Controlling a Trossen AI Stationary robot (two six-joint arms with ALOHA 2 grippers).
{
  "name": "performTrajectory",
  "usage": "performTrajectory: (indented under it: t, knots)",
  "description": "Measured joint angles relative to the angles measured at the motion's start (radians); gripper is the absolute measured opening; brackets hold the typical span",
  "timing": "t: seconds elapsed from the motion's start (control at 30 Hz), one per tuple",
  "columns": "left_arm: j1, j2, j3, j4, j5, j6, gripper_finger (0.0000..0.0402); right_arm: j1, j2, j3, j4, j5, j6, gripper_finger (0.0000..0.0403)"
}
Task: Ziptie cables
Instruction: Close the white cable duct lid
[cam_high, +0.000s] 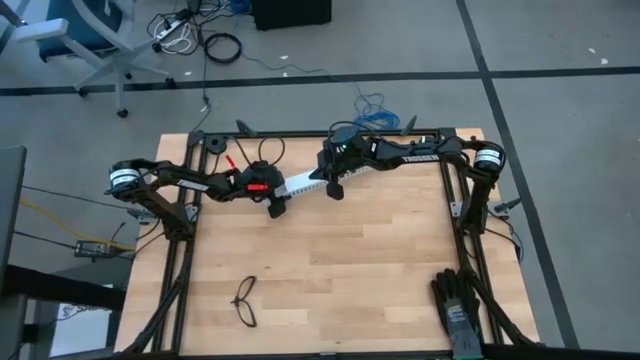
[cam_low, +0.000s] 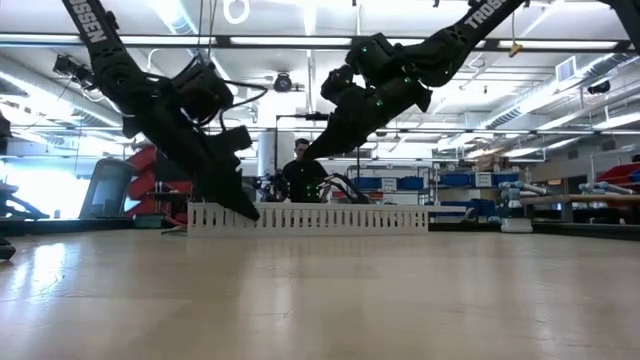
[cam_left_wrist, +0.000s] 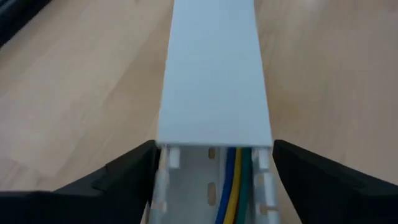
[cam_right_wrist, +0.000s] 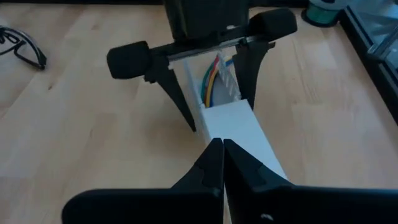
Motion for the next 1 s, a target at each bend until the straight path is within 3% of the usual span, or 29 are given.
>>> performTrajectory:
  t: [0.13,0.43,0.67,1.0]
  knots:
    - [0.0,-0.065,0.0,-0.019,0.02,0.005,0.0331,-0.013,0.0,0.0,-0.028,0.016,0.001,0.0]
    - [0.0,-0.261,0.002,-0.276,0.016,0.001,0.0321,-0.035,-0.002,0.0,-0.066,0.019,0.002,0.0]
    - [-0.012,-0.239,0.001,-0.383,0.033,-0.059,0.0321,-0.035,-0.003,0.0,-0.066,0.019,0.002,0.0]
    - [-0.027,-0.236,-0.053,-0.297,0.029,-0.062,0.0315,-0.035,-0.003,0.001,-0.07,0.018,0.002,0.0]
